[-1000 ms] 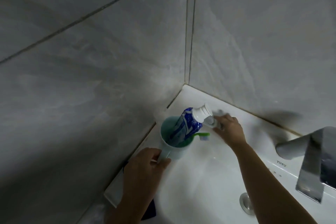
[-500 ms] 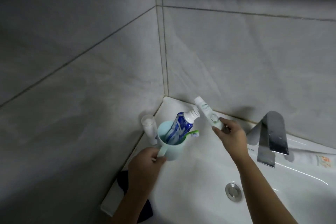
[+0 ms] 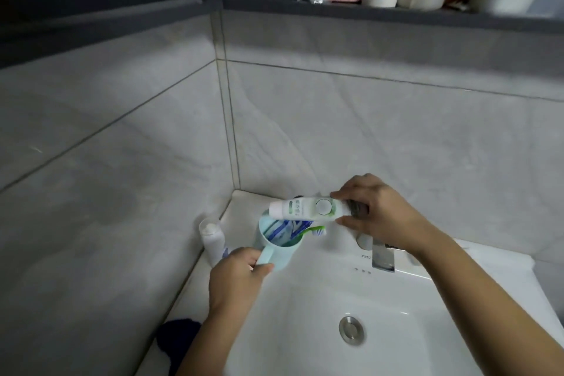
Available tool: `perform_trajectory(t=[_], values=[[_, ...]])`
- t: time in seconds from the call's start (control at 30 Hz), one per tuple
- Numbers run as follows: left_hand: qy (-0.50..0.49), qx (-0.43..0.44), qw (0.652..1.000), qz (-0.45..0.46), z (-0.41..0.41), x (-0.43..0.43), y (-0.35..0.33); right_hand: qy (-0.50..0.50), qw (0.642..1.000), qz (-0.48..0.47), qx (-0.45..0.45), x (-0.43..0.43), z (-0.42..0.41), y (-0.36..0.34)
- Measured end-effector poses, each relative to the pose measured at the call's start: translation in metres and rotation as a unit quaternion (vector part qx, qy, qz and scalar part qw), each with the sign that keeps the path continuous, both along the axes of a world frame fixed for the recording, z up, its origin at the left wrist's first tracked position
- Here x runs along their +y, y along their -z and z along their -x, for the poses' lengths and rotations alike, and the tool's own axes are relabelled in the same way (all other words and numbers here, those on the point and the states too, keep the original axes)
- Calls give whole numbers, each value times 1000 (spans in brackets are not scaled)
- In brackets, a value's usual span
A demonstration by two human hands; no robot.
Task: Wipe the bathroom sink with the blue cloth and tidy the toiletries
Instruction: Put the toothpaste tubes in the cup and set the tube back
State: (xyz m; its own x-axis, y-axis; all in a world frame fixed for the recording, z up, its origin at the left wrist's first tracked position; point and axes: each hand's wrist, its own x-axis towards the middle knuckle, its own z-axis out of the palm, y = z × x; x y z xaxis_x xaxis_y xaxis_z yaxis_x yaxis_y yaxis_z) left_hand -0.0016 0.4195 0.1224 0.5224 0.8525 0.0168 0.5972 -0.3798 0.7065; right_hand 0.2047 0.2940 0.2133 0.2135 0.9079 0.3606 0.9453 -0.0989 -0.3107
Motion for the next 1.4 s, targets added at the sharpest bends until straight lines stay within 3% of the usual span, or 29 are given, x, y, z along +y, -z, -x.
perform_trajectory(t=[0.13,0.23,0.33,0.43,0.53,0.67,0.8,1.07,1.4], values=[[19,9,1000,-3,-7,-6,-6,-50,981,59,-179,14,-4,-19],[37,4,999,-14,-11,-10,-10,-80,969,106,-210,26,5,-24],[52,-6,999,-14,-14,-15,-15,-98,965,164,-179,42,14,-23],[46,-28,999,7,-14,-17,-17,-111,974,172,-94,53,22,-22],[32,-30,999,12,-10,-15,-17,-105,987,96,-78,53,25,-21],[19,-27,999,16,-4,-10,-17,13,997,-43,-56,43,18,-8],[14,-37,999,27,-2,-8,-17,81,992,-61,75,37,27,4],[15,-46,999,25,3,5,-4,171,966,-157,117,11,50,15],[-19,-32,998,54,-9,17,54,295,947,-57,117,-12,63,97]])
